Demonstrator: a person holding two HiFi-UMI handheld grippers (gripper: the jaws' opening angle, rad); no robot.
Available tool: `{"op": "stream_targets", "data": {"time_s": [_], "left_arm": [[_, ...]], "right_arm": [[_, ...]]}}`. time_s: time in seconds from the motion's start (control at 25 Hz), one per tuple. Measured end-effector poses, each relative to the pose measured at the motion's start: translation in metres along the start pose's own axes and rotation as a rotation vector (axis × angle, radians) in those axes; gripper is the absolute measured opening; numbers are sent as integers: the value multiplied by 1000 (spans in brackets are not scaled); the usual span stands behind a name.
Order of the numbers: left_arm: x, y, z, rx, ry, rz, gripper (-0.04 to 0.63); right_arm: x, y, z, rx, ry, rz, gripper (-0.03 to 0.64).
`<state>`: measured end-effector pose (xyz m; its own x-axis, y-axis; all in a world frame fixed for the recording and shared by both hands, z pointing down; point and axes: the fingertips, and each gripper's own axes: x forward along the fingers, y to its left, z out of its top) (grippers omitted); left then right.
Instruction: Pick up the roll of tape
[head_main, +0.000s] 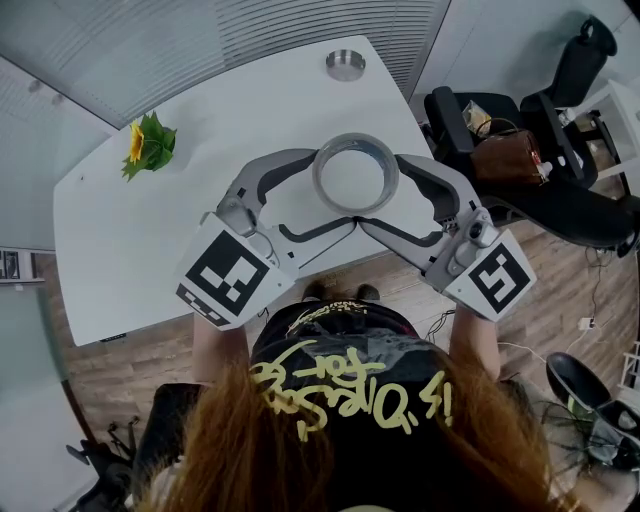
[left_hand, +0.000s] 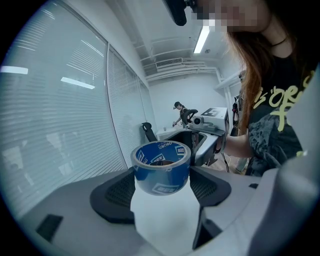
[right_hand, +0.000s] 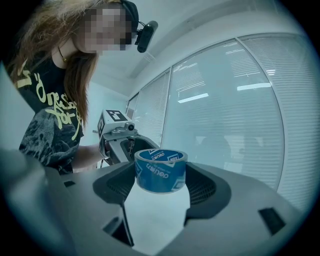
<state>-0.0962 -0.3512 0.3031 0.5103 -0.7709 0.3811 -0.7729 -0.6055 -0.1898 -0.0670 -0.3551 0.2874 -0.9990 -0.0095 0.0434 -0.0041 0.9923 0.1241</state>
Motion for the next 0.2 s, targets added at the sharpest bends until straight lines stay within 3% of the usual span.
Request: {"op": "stream_targets", "data": {"time_s": [0.2], "left_arm": [[1,1,-2,-2,0,-1,339]], "right_arm": [[1,-1,-2,2,0,0,311]]}}
